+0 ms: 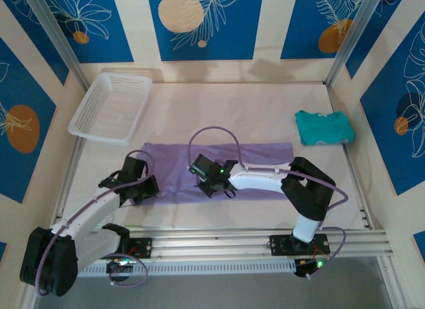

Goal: Fold the inside-out t-shirt

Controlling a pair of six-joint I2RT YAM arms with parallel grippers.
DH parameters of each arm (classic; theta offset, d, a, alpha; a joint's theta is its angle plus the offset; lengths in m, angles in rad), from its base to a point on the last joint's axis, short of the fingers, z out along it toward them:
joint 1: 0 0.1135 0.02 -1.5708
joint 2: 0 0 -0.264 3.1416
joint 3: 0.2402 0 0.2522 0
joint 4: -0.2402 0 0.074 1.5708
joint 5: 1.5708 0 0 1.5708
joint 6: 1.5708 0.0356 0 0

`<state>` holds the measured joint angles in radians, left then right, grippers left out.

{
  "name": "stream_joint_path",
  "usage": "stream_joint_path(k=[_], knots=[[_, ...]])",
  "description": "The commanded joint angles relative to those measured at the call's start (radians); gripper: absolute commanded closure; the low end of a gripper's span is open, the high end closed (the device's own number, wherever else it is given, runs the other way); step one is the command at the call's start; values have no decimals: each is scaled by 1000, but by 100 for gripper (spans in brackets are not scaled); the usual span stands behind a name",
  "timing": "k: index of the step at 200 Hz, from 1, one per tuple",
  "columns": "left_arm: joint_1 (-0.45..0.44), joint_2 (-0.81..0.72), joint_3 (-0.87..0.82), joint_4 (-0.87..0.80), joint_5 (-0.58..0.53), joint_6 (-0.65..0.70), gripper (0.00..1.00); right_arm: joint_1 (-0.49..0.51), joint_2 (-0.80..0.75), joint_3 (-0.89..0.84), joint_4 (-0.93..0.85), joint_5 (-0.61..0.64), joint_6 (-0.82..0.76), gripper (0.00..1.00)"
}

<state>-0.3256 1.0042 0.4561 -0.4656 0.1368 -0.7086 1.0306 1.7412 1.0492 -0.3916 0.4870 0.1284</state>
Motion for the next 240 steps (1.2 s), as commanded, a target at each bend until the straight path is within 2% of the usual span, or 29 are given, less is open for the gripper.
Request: stream_joint_path(k=[1,19,30,56,72,82,101,121,168,215,240], knots=[[8,0,20,-24,-23,-4,100,16,-18,47,-44,45,-19,100],[8,-5,30,-27,-28,0,99,22,-27,52,-49,36,-19,100],[8,-6,28,-27,-32,1,95,19,-34,52,-45,21,-14,100],[7,2,23,-35,-57,10,71,9,-64,48,12,-104,6,95],[8,-12,38,-37,-86,19,55,-3,-61,50,80,-215,33,86],[8,-25,52,-33,-114,32,48,-14,-40,61,113,-266,54,80],[9,-25,90,-22,-196,73,32,-37,18,80,169,-311,79,73],[20,29,133,16,-266,124,19,-67,93,108,171,-337,108,73],[72,260,229,98,-309,212,0,-76,174,124,123,-375,105,75],[76,400,292,101,-310,275,0,-86,72,70,141,-382,110,72],[75,454,302,105,-264,287,0,-87,46,48,147,-374,109,72]])
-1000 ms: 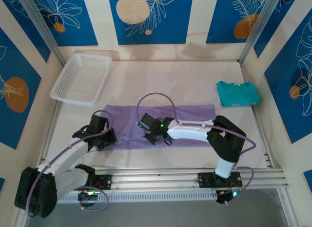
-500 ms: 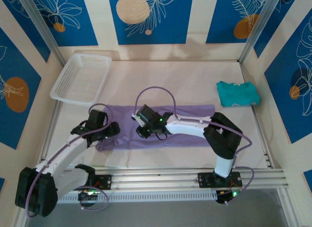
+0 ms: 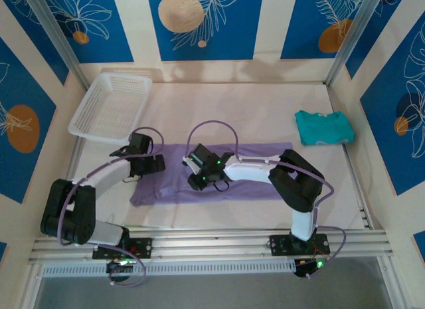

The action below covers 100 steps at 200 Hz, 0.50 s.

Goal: Fold the inside-out t-shirt

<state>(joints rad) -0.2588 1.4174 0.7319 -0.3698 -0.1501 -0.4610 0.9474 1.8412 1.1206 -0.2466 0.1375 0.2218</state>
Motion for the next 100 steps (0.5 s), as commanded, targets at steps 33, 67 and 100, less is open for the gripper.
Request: stream_joint_path(k=[33,67,100], knots=[[9,88,13,28,65,31,0,-8,-82,-42,7,-13,16,71],[8,108,-11,80,201,5,0,-11,-108,-62,14,10,17,71],[-9,102,-44,152,342,-20,6,-21,-136,-74,11,28,15,71]])
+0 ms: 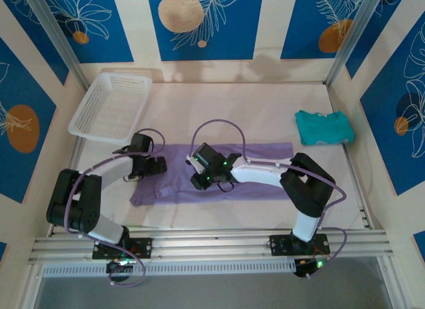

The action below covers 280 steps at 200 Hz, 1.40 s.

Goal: Fold the inside-out t-shirt

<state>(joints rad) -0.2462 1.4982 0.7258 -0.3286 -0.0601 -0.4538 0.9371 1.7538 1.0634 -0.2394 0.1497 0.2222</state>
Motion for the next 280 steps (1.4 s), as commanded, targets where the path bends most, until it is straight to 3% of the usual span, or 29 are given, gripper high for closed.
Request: stream_joint_path(k=[1,95,154,184,230,280], knots=[[-23,21,-38,111,254,-28,6,-11,-49,-17,4,16,14,71],[-81,-22,-71,188,345,-83,32,-15,-56,-37,18,21,26,71],[-94,-1,-76,213,287,-67,68,-15,-68,-42,3,39,35,71],[-90,31,-72,206,224,-42,100,-12,-99,-50,-12,62,35,71],[-63,-66,-86,157,110,-23,100,-42,-223,-117,-32,116,42,64],[-61,-224,126,-196,-117,75,100,-173,-433,-237,-15,127,70,44]])
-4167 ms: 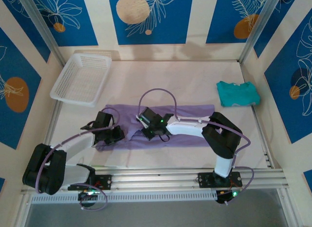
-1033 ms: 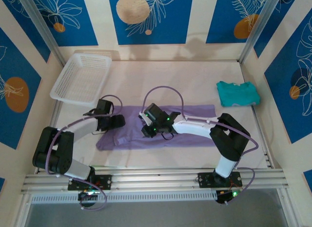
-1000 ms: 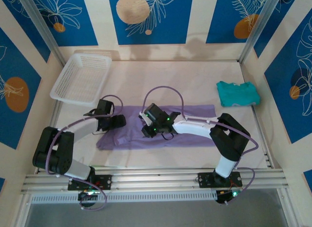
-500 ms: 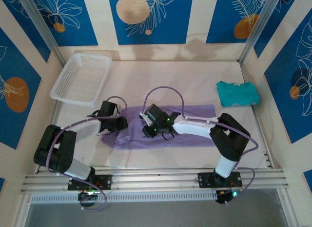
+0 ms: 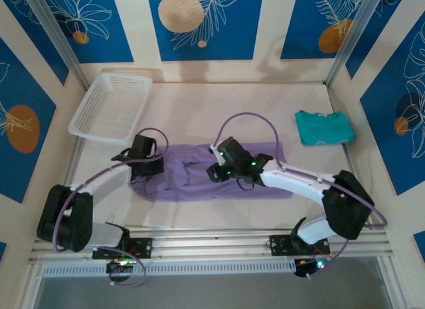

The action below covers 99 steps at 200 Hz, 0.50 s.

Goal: Fold the inside-out t-shirt

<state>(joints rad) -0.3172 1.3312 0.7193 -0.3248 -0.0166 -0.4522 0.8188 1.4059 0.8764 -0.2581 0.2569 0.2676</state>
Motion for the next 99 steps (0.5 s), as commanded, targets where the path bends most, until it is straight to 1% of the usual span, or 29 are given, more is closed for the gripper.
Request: stream_joint_path(k=[1,21,34,44,60,72,86,99], knots=[[9,-57,138,-207,-164,77,100,-56,-88,-52,5,19,25,44],[9,-52,270,-350,-239,130,100,-96,-135,-85,42,4,37,43],[9,-46,351,-440,-324,179,100,-111,-156,-96,51,-8,46,43],[8,-39,414,-511,-415,228,100,-118,-169,-102,50,-18,47,43],[8,-15,510,-609,-593,305,100,-124,-185,-110,41,-18,48,44],[9,17,581,-676,-705,336,100,-132,-199,-118,33,-13,50,44],[3,56,653,-731,-747,344,100,-151,-215,-132,28,-11,53,44],[-17,89,686,-753,-736,336,100,-180,-232,-147,26,-24,59,44]])
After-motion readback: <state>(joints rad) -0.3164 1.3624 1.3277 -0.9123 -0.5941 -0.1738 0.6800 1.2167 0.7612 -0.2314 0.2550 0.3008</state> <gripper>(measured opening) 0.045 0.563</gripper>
